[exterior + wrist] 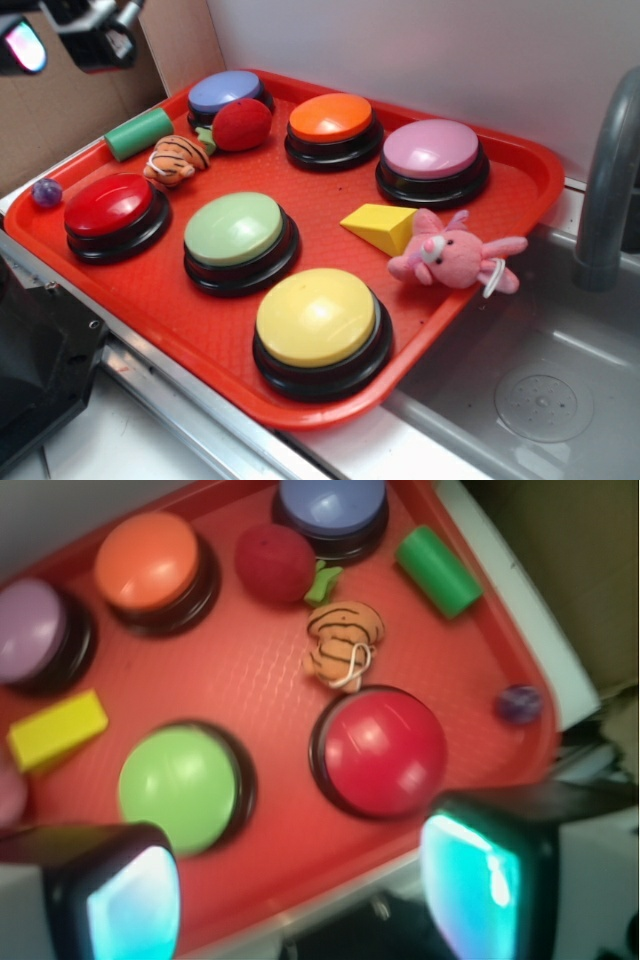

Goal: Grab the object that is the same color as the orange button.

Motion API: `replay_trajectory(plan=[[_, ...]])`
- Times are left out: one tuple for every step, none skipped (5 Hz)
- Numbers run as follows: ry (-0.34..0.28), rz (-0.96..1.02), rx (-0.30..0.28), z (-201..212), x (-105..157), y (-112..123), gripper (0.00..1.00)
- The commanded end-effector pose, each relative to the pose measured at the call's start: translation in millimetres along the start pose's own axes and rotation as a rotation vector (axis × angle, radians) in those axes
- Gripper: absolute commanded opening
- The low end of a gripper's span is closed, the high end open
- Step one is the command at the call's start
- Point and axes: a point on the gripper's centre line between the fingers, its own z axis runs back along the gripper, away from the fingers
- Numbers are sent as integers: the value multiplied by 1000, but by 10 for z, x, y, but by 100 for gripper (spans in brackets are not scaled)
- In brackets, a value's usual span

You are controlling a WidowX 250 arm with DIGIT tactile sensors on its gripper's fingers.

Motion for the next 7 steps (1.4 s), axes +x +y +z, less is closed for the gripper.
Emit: replay_trajectory(plan=[[-93,260,50,-433,288,217,100],[-109,303,69,-670,445,271,100],[-132,312,109,-837,531,303,100],[-144,286,111,-987,607,334,100],[-134,294,114,-1093,645,384,100],[-115,279,86,-1244,624,381,100],[-94,278,105,-1353,609,370,100]])
